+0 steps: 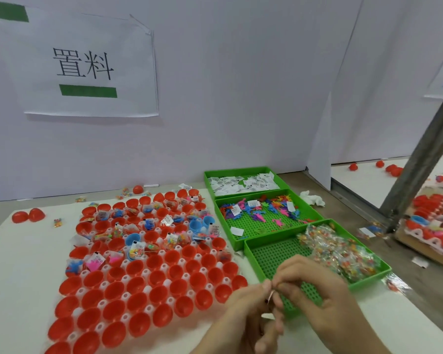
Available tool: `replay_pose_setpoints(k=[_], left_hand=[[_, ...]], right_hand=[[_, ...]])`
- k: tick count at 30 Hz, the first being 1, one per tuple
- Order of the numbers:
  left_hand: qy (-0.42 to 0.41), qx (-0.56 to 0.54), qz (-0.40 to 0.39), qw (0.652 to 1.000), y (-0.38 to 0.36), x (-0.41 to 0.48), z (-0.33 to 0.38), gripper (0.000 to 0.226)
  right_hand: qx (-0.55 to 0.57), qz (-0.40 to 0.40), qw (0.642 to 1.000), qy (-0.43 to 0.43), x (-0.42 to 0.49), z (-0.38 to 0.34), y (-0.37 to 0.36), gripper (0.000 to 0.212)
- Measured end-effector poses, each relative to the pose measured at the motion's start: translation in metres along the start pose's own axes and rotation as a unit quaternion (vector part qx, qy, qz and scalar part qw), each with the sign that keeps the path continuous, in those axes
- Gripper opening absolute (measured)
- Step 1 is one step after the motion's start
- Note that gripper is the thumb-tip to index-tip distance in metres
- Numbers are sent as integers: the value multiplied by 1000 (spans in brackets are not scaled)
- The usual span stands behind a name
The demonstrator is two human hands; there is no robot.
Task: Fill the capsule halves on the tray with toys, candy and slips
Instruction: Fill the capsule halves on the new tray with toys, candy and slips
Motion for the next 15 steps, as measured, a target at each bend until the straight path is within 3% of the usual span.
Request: replay_pose_setpoints(k=[3,5,7,11,15], left_hand=[[-31,-39,-18,999,-1,-3,3,31],[-57,-62,-12,996,4,-5,3,27],[-78,-58,5,995,5,-6,9,21],[-109,-50,34,992,9,-10,19,15],[-121,-34,14,992,4,-18,21,11]], right_hand=[[-32,3,999,-5,-4,5,10,12],[-109,60,992,-22,2,22,31,17],[-215,112,965,-95,11,55,60,26],[-399,-33,883,-245,11,120,67,25],[-375,9,899,-225,11,121,69,21]])
Point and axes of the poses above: each hand's wrist, its own x-axis towards the middle knuckle, its own y-axis out of the back of the hand, z = x × y, the point moved 10 cm from there along x, towards the middle knuckle, and after that the axes turned 13 degrees about z, right-handed, at the moved point
